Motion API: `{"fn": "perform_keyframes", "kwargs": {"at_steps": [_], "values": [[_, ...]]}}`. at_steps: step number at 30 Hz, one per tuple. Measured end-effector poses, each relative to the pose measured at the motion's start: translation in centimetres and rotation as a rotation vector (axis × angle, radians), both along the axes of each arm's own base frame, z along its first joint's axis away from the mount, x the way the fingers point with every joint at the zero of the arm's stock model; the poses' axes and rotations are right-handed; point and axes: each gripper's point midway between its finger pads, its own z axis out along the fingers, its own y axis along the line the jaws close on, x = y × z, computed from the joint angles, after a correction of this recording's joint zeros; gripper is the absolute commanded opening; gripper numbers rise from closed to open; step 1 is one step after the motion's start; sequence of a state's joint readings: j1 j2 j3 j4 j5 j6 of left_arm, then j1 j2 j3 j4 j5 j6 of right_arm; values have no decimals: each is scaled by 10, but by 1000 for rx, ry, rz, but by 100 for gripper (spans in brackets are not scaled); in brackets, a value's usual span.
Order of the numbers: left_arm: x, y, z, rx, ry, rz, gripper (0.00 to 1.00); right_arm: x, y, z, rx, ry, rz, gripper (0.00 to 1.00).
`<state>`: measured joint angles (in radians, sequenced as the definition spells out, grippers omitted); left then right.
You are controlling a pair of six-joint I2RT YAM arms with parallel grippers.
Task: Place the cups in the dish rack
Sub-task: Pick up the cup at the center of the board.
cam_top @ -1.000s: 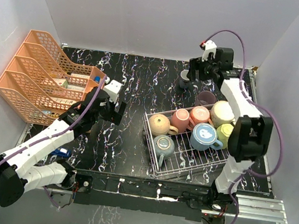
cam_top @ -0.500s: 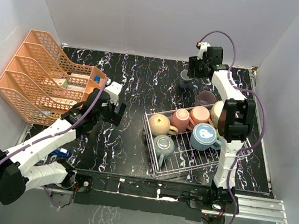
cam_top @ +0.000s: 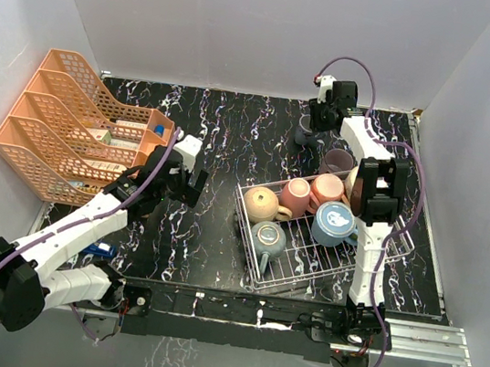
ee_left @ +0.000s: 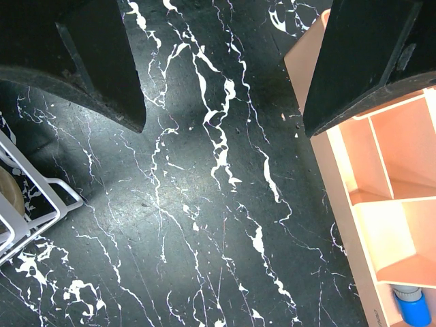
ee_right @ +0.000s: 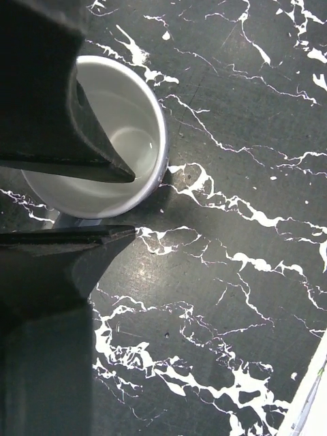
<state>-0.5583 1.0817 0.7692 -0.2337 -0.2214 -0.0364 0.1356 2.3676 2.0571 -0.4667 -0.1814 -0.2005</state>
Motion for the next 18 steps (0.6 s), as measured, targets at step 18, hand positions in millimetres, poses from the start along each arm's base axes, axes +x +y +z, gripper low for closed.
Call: {"fn": "perform_keyframes", "kwargs": {"at_steps": [18], "values": [[0, 0, 0, 0, -2, -4, 97, 1, 17, 17, 68, -20, 62, 8]]}}
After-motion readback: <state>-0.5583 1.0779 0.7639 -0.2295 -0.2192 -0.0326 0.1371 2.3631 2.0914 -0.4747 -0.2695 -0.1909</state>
